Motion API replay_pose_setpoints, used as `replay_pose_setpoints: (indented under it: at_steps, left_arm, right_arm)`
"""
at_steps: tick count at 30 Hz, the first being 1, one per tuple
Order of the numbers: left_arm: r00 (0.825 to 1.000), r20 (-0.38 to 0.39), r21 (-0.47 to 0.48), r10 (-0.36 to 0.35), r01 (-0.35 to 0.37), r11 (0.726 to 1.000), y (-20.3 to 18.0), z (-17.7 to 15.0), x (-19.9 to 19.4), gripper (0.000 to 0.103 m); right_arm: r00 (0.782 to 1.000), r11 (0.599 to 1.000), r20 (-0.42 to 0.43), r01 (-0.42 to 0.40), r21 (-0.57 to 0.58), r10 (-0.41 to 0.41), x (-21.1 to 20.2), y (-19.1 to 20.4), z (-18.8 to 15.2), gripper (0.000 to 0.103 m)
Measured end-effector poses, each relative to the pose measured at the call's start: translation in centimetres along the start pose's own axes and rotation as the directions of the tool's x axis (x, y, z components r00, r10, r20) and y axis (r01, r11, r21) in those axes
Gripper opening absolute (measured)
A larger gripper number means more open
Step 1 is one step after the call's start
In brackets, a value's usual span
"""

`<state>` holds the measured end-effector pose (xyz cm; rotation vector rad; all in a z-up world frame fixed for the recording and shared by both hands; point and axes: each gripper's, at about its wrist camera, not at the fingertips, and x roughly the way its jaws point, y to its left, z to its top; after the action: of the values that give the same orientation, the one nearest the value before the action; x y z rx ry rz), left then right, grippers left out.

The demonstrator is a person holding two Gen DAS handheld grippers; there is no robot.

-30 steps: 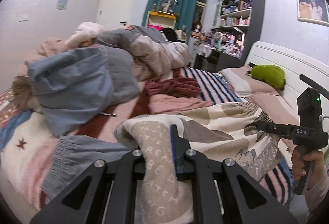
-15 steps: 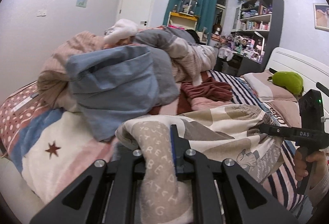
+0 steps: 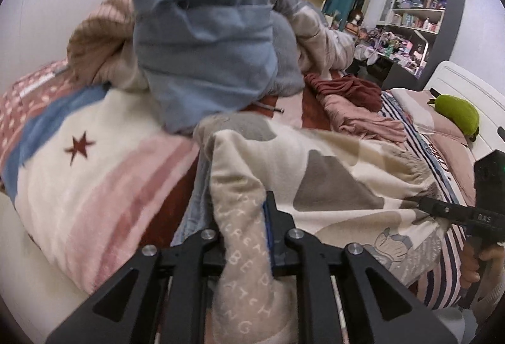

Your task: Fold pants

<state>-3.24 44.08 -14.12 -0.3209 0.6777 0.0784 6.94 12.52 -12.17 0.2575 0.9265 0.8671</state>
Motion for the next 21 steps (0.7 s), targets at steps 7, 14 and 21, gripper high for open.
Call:
replay_pose_setpoints:
  at_steps: [7,14,21]
  left_arm:
    - [1.0,0.003,-0.021,-0.015,0.015,1.0,1.0,0.9,-0.4,0.042]
    - [1.0,-0.014,-0.038,-0.026,0.026,0.999,1.0,3.6,0.9,0.046]
    - [1.0,0.018,0.053,0.004,-0.005,0.999,-1.0,4.9,1.8,0.015]
  right_arm:
    - [1.0,0.998,-0.027,0.012,-0.058,-0.014,0.1,0.8,0.6,0.039]
    - [0.998,0.999,-0.06,0.014,-0.04,-0.016,2.4,-0.4,3.4,0.057]
    - [0.999,0.994,0.004,0.039,-0.099,-0.039,2.2,-0.1,2.6,0.017]
